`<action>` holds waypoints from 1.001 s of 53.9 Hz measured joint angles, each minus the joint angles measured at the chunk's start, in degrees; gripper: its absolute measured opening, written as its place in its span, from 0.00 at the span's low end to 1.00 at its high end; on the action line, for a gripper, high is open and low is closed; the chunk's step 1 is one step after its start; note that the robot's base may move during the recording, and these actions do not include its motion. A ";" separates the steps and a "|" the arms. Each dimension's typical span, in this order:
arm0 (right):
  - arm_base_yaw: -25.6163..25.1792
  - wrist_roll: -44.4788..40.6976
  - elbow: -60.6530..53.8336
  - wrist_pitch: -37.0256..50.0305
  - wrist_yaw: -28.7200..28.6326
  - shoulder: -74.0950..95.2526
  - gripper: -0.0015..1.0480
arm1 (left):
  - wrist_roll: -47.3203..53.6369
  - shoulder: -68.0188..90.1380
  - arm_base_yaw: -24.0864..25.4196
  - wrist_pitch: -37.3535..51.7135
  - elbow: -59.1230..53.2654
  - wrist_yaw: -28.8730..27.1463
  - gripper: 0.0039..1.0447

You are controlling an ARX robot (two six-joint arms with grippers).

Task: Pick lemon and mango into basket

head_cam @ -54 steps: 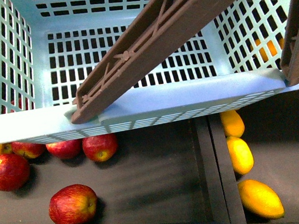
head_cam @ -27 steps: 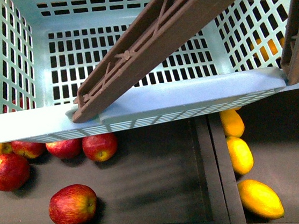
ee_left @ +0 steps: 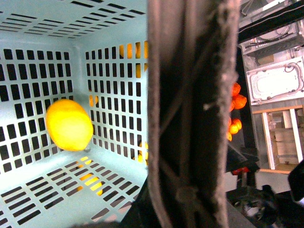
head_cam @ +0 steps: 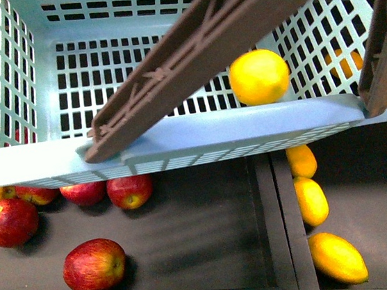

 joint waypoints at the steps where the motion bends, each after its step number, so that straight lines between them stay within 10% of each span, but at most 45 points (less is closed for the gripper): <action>1: -1.09 0.11 -0.24 -0.61 0.24 -0.96 0.92 | 0.04 0.00 0.02 0.00 0.00 0.02 0.04; 10: -9.68 -6.16 -6.27 5.75 11.91 -10.16 0.75 | 0.17 0.00 0.11 0.02 0.00 -0.22 0.04; 38: -9.84 -10.86 -19.39 7.08 12.39 -21.57 0.03 | 0.09 0.00 0.02 0.00 0.00 0.15 0.04; 54: -9.84 -11.21 -23.23 4.04 12.37 -28.44 0.07 | 0.07 0.00 0.02 0.02 0.00 0.13 0.04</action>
